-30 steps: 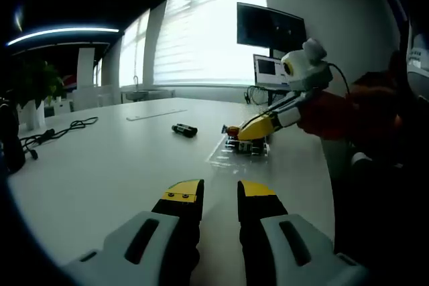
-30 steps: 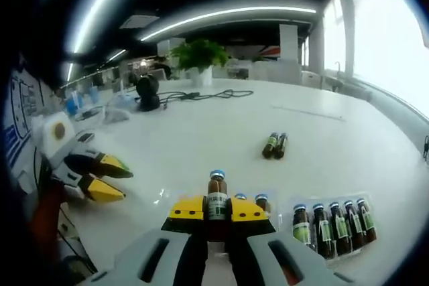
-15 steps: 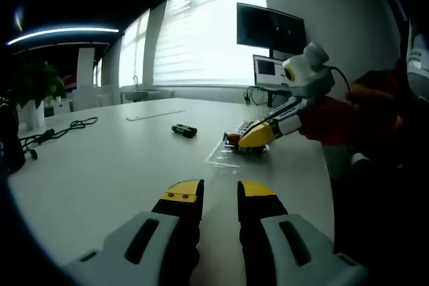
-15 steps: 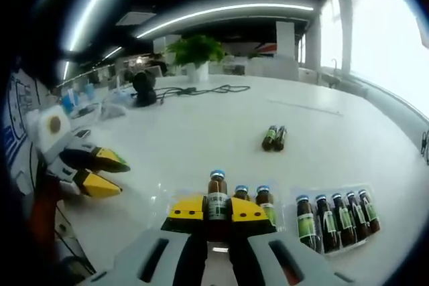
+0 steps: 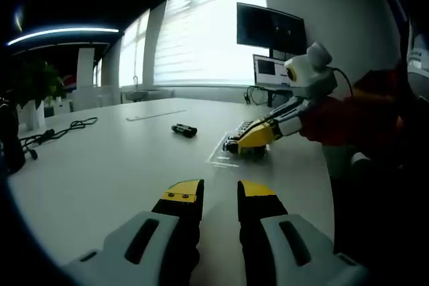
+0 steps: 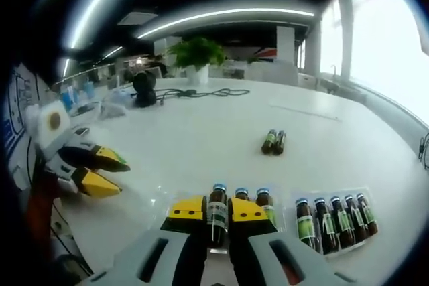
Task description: Grip medicine bottles put into box
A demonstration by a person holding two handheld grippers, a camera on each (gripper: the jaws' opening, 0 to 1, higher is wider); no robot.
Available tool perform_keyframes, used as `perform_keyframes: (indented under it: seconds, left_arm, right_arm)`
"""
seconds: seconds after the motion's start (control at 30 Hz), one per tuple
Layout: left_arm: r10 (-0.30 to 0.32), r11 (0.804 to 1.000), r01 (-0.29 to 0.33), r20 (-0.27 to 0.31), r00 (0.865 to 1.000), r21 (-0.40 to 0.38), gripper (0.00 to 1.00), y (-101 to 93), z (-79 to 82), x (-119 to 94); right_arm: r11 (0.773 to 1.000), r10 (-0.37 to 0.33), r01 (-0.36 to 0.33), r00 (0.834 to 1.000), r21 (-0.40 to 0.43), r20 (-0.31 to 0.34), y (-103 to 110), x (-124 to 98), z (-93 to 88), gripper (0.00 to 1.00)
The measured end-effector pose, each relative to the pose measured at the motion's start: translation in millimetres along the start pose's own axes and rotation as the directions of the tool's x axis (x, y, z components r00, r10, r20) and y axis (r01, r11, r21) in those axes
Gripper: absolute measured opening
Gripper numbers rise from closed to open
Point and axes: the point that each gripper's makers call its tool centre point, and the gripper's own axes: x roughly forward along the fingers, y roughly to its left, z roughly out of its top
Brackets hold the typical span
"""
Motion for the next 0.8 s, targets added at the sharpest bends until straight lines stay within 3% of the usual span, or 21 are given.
perform_keyframes:
  seconds: [0.8]
  left_arm:
    - [0.000, 1.000, 0.000, 0.000, 1.000, 0.001, 0.14, 0.0, -0.1, 0.2]
  right_arm:
    - [1.000, 0.025, -0.025, 0.999, -0.001, -0.043, 0.4, -3.5, -5.6, 0.03]
